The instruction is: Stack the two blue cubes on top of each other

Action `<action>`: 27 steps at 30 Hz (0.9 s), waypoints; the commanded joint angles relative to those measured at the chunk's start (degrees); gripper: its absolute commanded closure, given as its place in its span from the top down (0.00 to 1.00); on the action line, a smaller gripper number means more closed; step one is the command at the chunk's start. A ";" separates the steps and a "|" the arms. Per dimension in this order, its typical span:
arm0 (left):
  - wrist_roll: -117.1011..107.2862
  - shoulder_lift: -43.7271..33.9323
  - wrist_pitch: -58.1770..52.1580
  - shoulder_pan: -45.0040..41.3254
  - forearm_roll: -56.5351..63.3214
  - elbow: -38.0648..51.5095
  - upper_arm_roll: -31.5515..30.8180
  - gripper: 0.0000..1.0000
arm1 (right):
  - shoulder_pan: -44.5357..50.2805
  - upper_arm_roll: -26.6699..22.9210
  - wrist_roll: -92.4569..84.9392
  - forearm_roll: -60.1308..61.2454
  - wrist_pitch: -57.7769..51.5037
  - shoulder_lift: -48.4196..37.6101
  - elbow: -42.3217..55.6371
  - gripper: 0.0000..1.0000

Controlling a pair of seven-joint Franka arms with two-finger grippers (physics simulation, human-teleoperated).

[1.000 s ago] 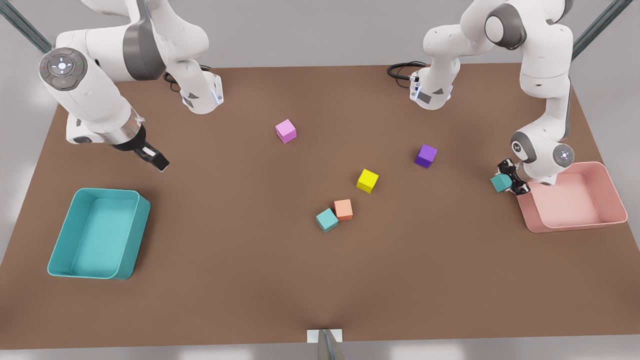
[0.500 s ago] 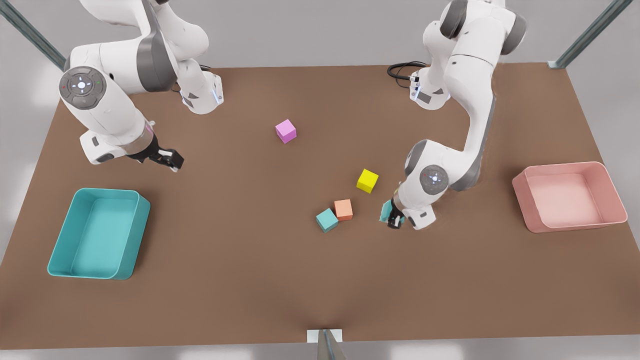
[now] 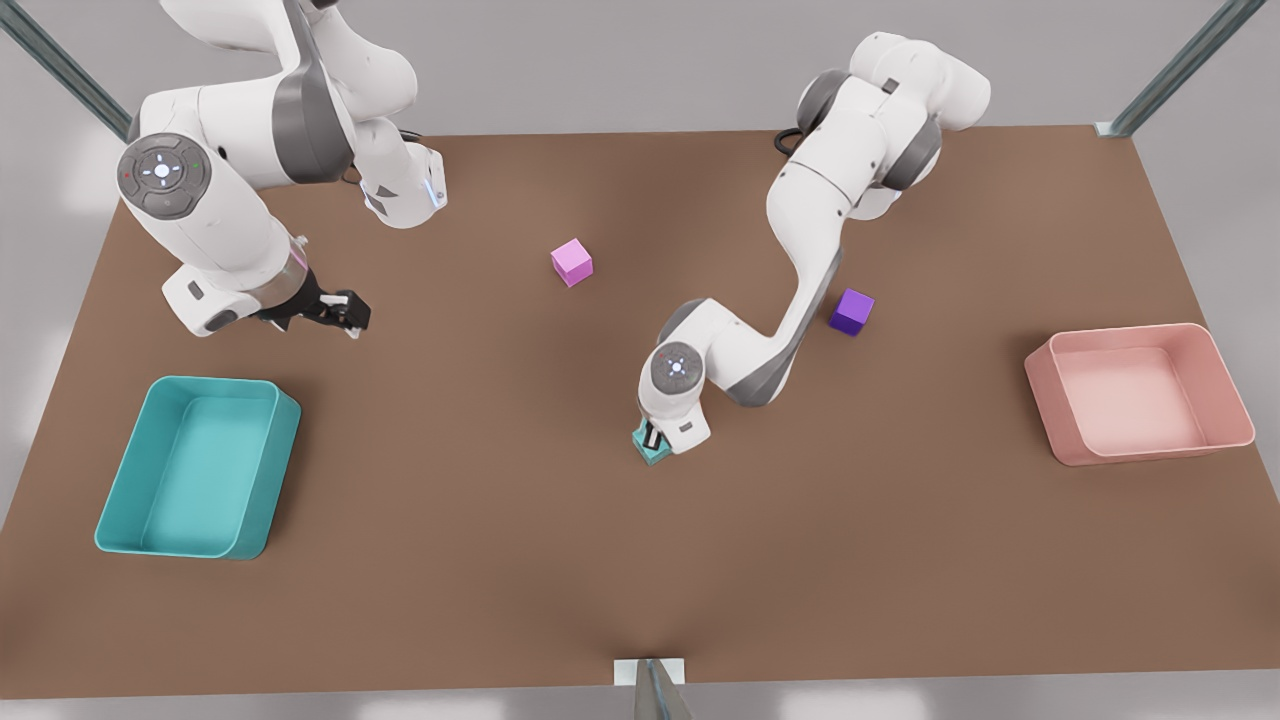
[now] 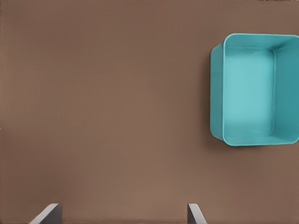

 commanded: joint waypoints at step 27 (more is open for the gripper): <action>-12.64 -8.13 -21.82 4.05 -0.98 0.55 -0.34 1.00 | 0.14 0.34 -6.73 0.20 -0.35 1.87 -0.04 1.00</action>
